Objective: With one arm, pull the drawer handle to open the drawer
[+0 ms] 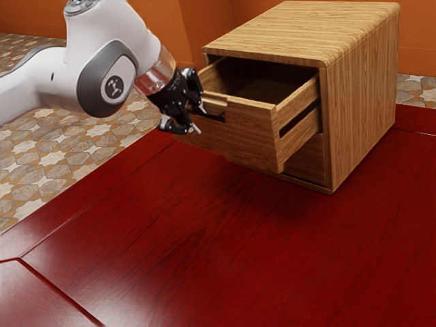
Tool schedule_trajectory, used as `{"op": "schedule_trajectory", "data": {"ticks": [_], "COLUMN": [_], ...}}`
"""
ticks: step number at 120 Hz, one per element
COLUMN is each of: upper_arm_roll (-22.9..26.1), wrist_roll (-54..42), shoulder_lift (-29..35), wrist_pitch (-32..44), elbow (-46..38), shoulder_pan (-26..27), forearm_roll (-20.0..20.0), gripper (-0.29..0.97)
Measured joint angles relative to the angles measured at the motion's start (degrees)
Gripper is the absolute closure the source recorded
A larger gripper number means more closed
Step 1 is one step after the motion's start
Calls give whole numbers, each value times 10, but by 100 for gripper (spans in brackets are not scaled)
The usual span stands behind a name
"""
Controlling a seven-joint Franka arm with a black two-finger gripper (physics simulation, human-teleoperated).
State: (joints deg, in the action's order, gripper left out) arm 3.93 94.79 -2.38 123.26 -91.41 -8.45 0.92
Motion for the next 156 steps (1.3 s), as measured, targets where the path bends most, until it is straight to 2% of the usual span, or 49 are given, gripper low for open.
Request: {"op": "schedule_trajectory", "data": {"ticks": [71, 121, 156], "upper_arm_roll": [3, 2, 2], "wrist_roll": [10, 15, 18], "shoulder_lift": [59, 100, 150], "wrist_pitch": [-1, -1, 1], "elbow": [-68, -114, -164], "shoulder_pan": [-7, 7, 3], "forearm_roll": [1, 1, 1], "gripper": [46, 46, 46]}}
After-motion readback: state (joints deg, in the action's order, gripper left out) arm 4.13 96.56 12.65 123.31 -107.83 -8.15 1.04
